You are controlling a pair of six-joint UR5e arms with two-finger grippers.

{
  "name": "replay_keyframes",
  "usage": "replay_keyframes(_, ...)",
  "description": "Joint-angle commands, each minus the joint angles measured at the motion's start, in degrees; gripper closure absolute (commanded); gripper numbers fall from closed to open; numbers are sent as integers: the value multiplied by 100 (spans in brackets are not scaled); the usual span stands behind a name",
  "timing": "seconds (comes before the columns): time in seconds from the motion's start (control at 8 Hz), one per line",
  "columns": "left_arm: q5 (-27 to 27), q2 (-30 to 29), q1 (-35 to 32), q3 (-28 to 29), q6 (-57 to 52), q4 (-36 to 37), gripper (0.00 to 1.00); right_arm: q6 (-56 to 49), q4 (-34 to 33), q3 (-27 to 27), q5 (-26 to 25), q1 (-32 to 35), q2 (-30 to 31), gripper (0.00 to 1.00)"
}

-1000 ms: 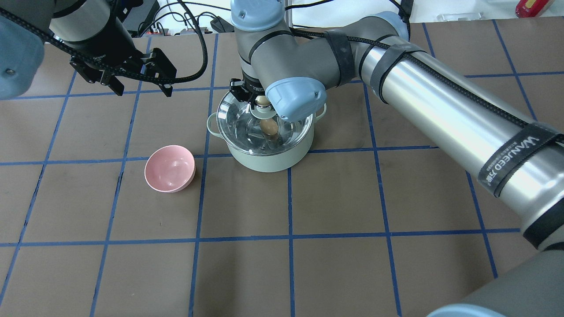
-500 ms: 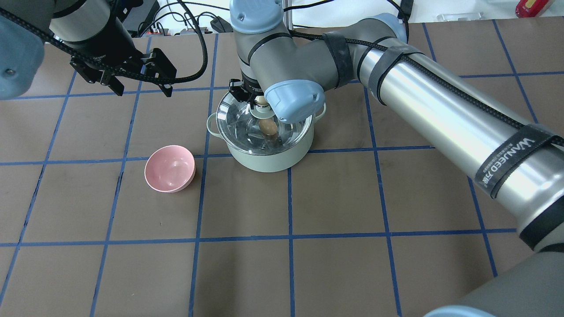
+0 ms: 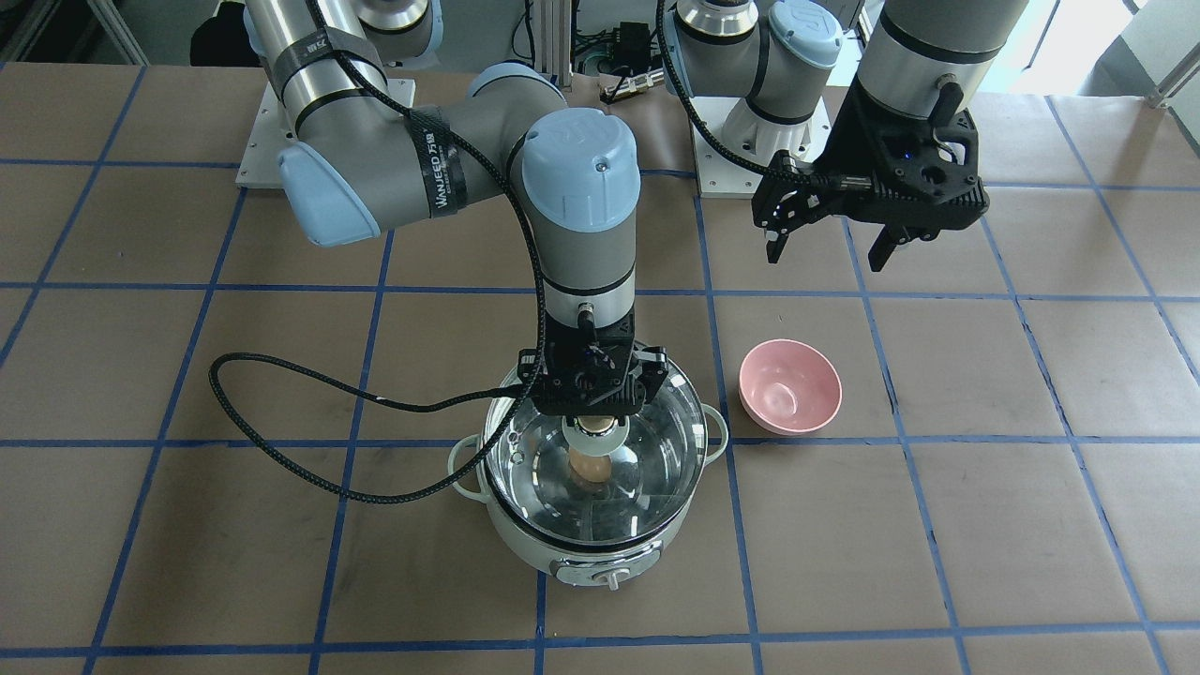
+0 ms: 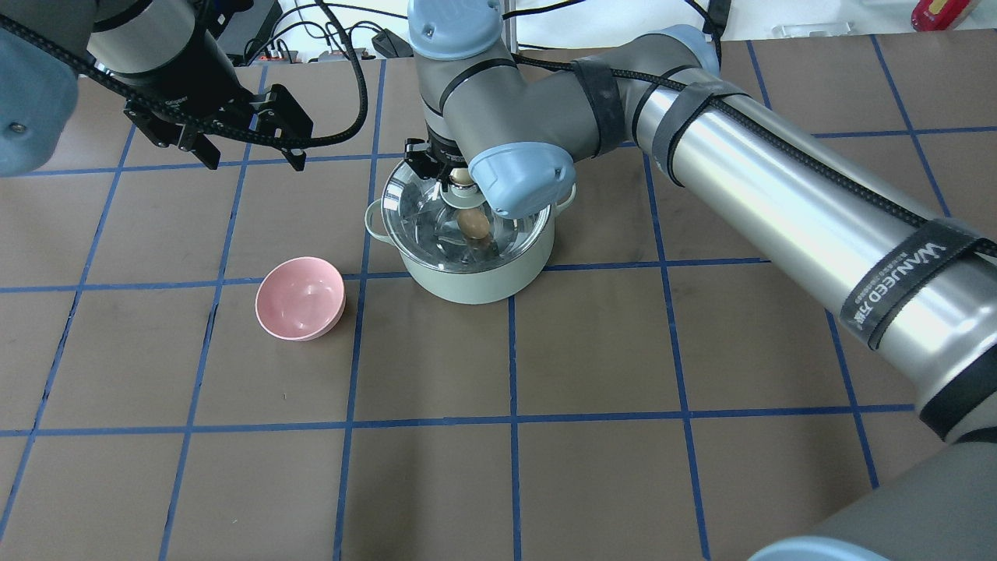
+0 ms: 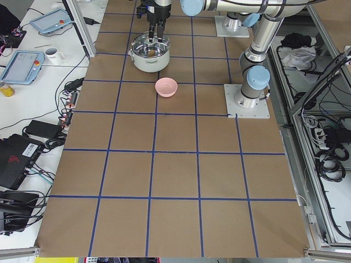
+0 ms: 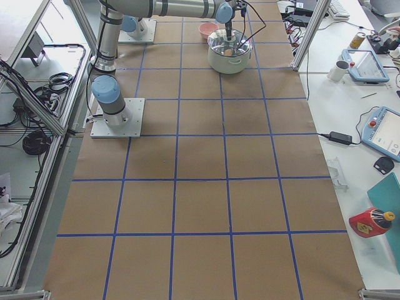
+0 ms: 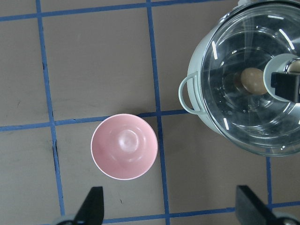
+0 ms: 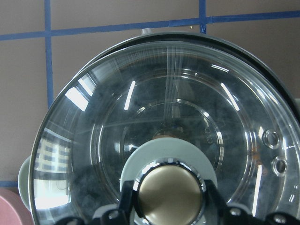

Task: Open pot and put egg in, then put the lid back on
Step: 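Lower the glass lid onto the pot and hold it in place with the right gripper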

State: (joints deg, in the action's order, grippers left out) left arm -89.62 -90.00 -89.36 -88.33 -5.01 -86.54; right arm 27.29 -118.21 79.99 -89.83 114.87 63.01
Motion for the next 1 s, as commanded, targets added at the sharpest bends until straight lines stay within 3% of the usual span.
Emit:
replay_keyframes(0.0,-3,0,-3,0,0,-3,0,-31,0,26,0,0,18,95)
replay_keyframes(0.25,-3,9,-3,0,0,-3,0,-31,0,35,0,0,36,90)
replay_keyframes(0.38,-3,0,-3,0,0,-3,0,-39,0,43,0,0,45,76)
replay_keyframes(0.62,-3,0,-3,0,0,-3,0,-57,0,43,9,0,80,32)
replay_keyframes(0.75,-3,0,-3,0,18,-3,0,-14,0,52,9,0,97,3)
replay_keyframes(0.88,-3,0,-3,0,27,-3,0,4,43,61,18,9,167,0)
